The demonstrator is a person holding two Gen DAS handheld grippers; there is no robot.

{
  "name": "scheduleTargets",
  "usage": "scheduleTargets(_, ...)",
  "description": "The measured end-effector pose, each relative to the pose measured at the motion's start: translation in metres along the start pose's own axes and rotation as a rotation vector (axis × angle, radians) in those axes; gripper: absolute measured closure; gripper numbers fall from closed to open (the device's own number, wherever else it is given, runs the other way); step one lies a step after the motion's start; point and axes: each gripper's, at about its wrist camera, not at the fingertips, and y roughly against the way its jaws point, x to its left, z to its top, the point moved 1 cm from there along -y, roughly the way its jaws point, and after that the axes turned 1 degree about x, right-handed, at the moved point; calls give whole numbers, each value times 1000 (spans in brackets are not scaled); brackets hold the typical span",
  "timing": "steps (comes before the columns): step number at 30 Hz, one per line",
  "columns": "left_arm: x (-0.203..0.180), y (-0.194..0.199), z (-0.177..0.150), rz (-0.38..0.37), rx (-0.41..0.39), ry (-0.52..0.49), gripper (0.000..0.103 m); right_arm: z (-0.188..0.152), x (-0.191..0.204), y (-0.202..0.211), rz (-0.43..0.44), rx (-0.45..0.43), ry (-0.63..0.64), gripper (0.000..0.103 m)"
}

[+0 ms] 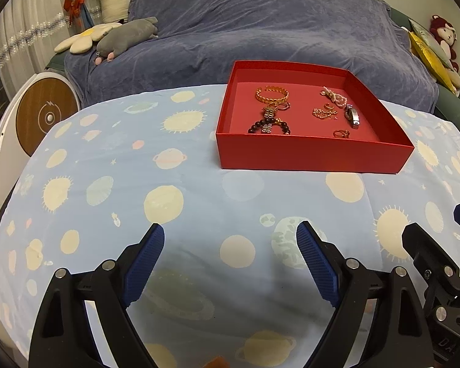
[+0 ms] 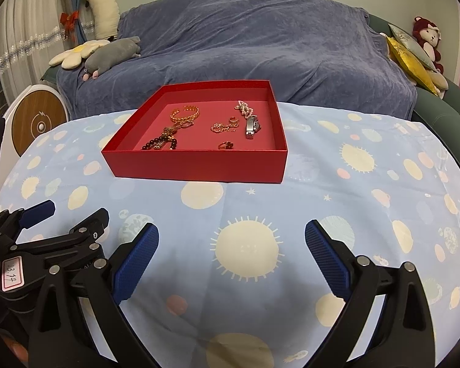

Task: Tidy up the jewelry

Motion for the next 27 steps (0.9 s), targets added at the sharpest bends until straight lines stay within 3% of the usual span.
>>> scheduleTargets(27,3,1,-2,7,0,28,17,0,1,1,-14,0,-7,9)
